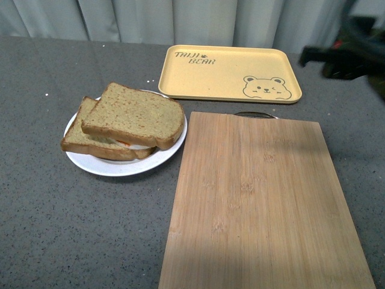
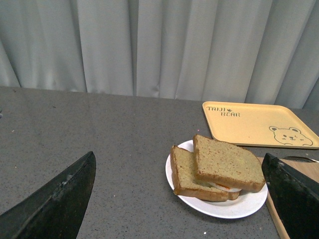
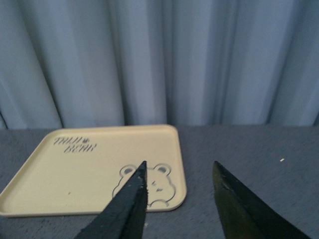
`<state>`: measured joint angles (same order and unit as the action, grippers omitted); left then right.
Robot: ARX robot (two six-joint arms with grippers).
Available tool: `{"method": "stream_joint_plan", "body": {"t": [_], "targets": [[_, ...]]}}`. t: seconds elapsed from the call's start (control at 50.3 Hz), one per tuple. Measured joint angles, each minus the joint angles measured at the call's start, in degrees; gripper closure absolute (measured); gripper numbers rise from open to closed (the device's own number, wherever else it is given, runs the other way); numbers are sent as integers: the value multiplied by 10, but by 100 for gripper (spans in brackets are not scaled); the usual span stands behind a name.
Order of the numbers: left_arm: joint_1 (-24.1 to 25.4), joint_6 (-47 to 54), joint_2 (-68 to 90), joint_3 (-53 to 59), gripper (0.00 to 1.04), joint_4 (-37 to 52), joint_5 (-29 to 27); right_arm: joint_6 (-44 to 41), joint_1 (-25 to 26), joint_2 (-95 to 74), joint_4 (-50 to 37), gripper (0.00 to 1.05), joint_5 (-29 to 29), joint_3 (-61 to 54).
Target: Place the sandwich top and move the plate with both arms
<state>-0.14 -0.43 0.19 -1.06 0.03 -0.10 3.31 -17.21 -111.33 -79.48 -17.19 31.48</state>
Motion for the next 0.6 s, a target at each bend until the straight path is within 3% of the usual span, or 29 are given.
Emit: {"method": "stream_joint_plan", "body": {"t": [0.119, 0.199, 0.596], "targets": [[0, 0, 0, 0, 7, 0, 1, -11, 18, 49, -7, 87, 10, -42], [0, 0, 0, 0, 7, 0, 0, -27, 42, 106, 0, 104, 49, -115], [0, 0, -1, 0, 7, 0, 1, -31, 103, 324, 86, 104, 103, -249]]}}
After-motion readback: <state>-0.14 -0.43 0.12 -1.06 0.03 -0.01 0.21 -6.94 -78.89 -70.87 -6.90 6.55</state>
